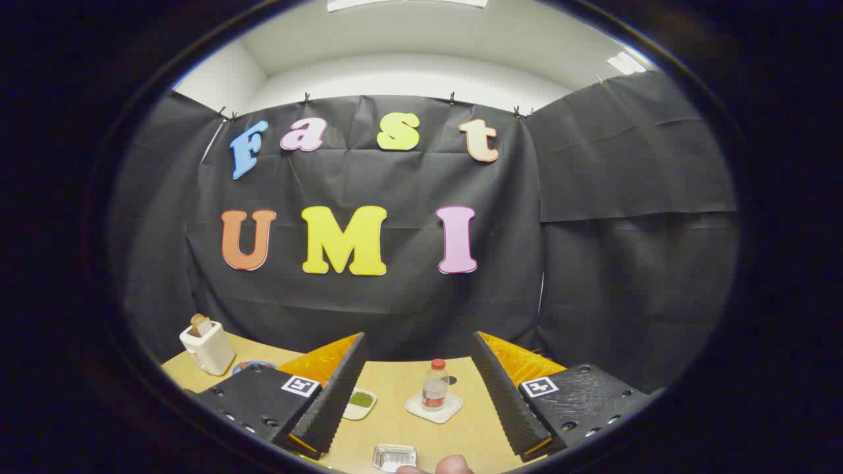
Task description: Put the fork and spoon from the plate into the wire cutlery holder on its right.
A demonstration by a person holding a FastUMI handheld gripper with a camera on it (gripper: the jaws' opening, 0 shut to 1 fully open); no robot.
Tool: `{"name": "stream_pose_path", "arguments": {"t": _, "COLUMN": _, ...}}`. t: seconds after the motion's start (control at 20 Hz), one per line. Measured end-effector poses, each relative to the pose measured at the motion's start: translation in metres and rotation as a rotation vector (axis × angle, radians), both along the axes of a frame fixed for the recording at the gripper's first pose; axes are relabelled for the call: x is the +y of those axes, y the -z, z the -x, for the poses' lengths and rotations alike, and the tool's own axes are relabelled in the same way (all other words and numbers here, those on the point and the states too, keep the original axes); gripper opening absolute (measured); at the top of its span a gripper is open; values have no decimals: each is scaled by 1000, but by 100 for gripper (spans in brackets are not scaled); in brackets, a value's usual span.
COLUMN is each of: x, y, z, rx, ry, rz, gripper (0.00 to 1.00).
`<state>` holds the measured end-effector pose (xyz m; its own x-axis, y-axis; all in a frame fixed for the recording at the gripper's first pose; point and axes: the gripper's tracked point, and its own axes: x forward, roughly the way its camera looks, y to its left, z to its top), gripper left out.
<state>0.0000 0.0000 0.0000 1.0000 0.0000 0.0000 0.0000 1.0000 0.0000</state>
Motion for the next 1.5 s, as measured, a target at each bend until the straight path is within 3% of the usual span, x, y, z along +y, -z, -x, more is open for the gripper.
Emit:
{"name": "stream_pose_path", "arguments": {"t": 0.5, "x": -28, "y": 24, "z": 0, "rx": 69, "ry": 28, "rz": 7, "gripper": 95}}
{"name": "stream_pose_path", "arguments": {"t": 0.95, "x": 38, "y": 53, "z": 8, "rx": 180, "ry": -123, "rz": 18, "gripper": 95}}
{"name": "stream_pose_path", "arguments": {"t": 1.2, "x": 108, "y": 101, "z": 34, "rx": 344, "ry": -261, "rz": 70, "gripper": 94}}
{"name": "stream_pose_path", "arguments": {"t": 1.35, "x": 151, "y": 150, "z": 60, "rx": 545, "ry": -354, "rz": 139, "gripper": 94}}
{"name": "stream_pose_path", "arguments": {"t": 1.5, "x": 176, "y": 190, "z": 79, "rx": 705, "ry": -392, "rz": 207, "gripper": 96}}
